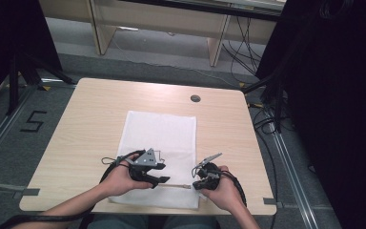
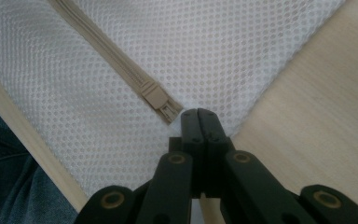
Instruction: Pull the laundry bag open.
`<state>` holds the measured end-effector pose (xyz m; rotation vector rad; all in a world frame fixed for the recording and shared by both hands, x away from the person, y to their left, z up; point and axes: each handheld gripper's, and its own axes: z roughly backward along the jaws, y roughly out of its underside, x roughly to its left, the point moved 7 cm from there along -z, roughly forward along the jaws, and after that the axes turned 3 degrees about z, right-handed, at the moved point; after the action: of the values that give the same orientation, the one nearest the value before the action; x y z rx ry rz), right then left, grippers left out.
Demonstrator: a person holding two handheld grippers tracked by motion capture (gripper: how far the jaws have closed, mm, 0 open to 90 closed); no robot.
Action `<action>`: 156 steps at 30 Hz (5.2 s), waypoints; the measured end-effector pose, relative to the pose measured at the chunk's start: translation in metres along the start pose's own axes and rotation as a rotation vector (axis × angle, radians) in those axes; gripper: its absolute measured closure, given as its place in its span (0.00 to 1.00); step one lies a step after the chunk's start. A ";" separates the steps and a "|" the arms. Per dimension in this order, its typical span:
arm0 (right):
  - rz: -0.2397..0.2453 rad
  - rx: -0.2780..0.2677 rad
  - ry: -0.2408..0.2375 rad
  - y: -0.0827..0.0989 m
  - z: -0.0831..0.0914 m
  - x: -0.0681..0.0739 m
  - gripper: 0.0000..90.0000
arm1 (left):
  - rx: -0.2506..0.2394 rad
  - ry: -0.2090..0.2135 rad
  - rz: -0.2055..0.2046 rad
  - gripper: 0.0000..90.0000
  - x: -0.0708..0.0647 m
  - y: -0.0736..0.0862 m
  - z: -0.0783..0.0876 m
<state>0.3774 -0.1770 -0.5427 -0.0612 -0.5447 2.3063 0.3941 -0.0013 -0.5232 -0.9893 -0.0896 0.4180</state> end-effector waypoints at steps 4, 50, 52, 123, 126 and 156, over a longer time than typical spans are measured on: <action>0.009 0.015 0.008 0.000 -0.003 0.003 1.00 | 0.005 0.005 -0.003 0.57 -0.004 0.000 -0.005; -0.015 0.032 0.007 0.001 -0.004 0.006 1.00 | 0.137 0.091 -0.142 0.86 -0.038 -0.002 -0.074; 0.010 0.023 0.016 0.000 -0.004 0.003 1.00 | 0.140 0.090 -0.144 0.88 -0.038 -0.002 -0.073; 0.043 0.047 0.032 -0.002 -0.005 0.005 1.00 | 0.169 0.091 -0.157 0.91 -0.039 -0.006 -0.055; 0.055 0.045 0.030 -0.003 -0.006 0.005 1.00 | 0.168 0.092 -0.149 0.91 -0.037 -0.006 -0.055; 0.029 0.047 0.032 -0.002 -0.005 0.005 1.00 | 0.164 0.089 -0.173 0.91 -0.035 -0.006 -0.045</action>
<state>0.3765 -0.1702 -0.5458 -0.0831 -0.4757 2.3414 0.3756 -0.0534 -0.5393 -0.8293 -0.0591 0.2186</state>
